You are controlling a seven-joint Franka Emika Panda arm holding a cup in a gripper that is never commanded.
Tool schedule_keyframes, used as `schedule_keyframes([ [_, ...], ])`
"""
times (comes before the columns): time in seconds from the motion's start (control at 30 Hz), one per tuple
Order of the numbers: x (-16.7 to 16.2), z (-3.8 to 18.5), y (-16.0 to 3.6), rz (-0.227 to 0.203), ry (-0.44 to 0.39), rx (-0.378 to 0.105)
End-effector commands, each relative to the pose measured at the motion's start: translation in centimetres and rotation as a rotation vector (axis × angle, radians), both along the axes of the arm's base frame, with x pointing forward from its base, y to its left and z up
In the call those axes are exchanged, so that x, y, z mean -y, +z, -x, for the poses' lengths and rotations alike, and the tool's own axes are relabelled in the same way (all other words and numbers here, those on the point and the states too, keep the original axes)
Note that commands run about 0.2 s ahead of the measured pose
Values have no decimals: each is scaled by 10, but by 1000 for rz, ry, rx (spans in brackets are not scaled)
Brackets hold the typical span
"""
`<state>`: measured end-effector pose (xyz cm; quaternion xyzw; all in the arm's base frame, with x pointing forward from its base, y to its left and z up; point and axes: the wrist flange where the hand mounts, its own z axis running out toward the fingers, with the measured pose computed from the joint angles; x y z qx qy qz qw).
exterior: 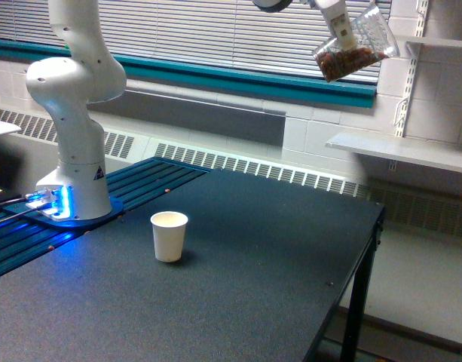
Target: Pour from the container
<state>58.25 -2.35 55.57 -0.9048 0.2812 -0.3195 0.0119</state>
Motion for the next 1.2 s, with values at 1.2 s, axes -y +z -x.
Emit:
schedule_keyframes([
  [1.2,0,73,-144,-149,-332,-227],
])
